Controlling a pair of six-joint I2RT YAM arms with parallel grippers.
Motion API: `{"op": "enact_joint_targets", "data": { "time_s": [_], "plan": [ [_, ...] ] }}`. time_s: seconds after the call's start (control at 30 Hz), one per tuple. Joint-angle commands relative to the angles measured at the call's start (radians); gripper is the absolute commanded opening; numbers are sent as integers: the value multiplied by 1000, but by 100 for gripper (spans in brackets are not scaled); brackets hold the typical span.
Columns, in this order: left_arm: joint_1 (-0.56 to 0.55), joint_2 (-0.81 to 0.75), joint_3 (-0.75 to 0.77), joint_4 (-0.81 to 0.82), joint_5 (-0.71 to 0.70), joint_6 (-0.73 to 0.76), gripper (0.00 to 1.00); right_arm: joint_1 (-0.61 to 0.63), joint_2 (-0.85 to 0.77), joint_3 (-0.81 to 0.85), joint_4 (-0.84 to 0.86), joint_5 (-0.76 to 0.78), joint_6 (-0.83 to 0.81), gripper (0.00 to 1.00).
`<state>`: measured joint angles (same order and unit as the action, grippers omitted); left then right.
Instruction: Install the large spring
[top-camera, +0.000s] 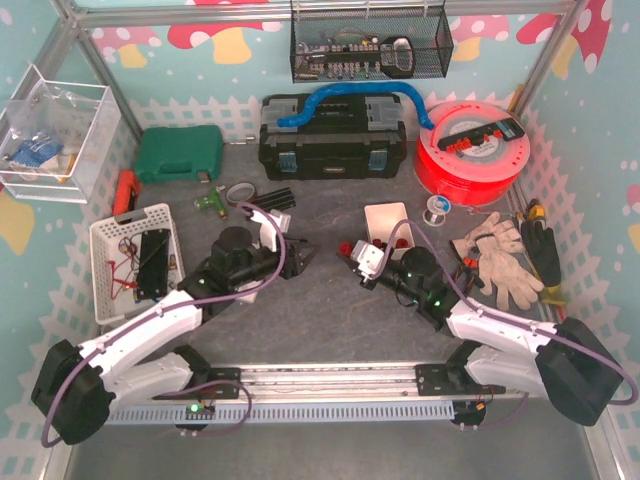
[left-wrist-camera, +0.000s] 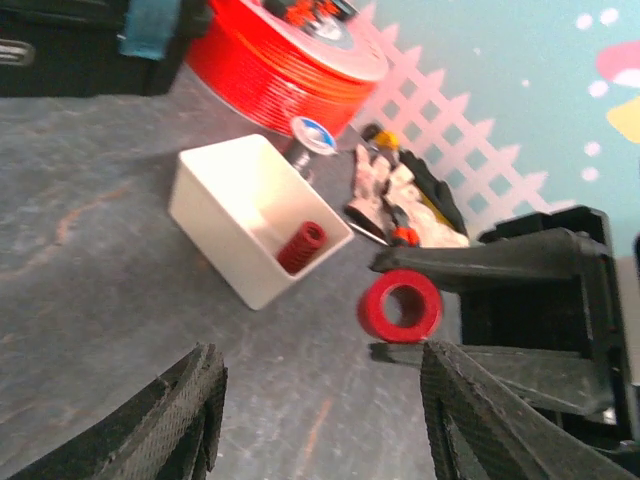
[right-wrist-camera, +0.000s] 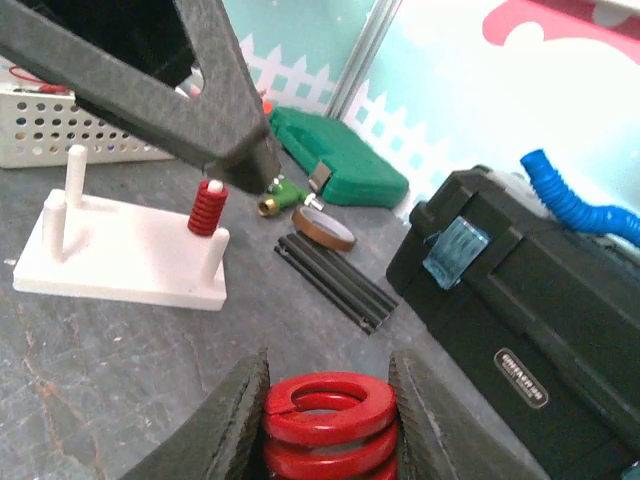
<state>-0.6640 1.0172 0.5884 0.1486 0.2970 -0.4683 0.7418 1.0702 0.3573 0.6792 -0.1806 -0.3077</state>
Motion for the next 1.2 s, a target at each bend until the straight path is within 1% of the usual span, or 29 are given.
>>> {"op": "enact_joint_targets", "data": {
  "time_s": [0.0, 0.13, 0.3, 0.43, 0.53, 0.73, 0.93, 1.03, 1.17],
  "plan": [
    [-49, 42, 85, -85, 86, 37, 56, 19, -13, -12, 147, -23, -48, 1],
    [-90, 96, 129, -97, 87, 40, 56, 39, -12, -32, 163, -8, -64, 1],
    [-113, 166, 176, -102, 85, 49, 55, 64, -4, -38, 173, 9, -78, 0],
    [-125, 223, 212, -111, 95, 59, 52, 75, 0, -40, 177, 29, -91, 0],
    [-131, 259, 238, -127, 106, 66, 48, 78, 8, -39, 181, 38, -93, 0],
    [-144, 296, 262, -144, 118, 75, 46, 86, 20, -34, 182, 56, -96, 0],
    [-148, 313, 276, -152, 122, 72, 34, 93, 32, -32, 185, 67, -93, 0],
    [-148, 312, 281, -160, 127, 72, 26, 94, 40, -33, 184, 83, -89, 0],
    [-148, 308, 286, -184, 133, 70, 12, 95, 38, -38, 179, 94, -77, 0]
  ]
}}
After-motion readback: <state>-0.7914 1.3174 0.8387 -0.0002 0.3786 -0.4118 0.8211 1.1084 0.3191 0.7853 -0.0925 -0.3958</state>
